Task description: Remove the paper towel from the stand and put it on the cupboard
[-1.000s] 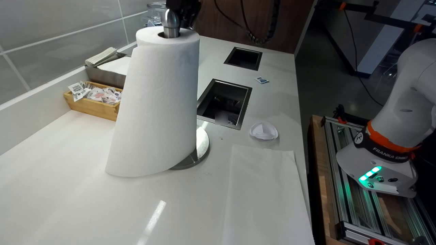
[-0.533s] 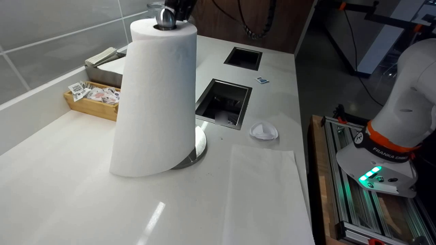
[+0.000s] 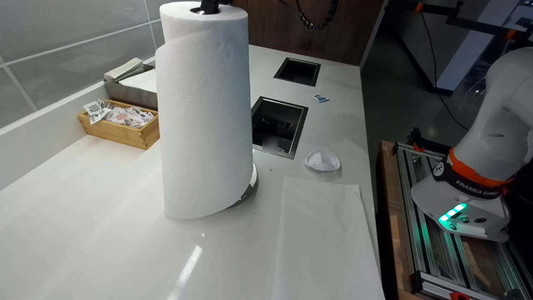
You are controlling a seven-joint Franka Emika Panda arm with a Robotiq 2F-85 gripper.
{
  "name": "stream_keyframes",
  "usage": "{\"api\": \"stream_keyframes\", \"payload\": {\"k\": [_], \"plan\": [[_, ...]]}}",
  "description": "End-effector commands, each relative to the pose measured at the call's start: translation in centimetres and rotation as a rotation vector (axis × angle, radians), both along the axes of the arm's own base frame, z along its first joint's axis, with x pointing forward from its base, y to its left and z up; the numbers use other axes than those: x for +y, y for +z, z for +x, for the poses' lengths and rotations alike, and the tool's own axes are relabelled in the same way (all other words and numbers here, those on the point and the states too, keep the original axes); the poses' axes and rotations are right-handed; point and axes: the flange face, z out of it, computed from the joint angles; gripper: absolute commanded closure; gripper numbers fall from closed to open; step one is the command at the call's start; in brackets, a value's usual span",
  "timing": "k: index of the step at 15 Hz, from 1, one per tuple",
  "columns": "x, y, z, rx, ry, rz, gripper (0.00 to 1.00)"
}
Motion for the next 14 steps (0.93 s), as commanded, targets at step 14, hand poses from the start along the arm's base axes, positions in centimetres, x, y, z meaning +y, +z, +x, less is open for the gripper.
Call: {"api": "stream_keyframes", "payload": {"k": [14], "plan": [[2.4,10.1,-4.9,-0.108,-0.116,-0.151,0.89]]}}
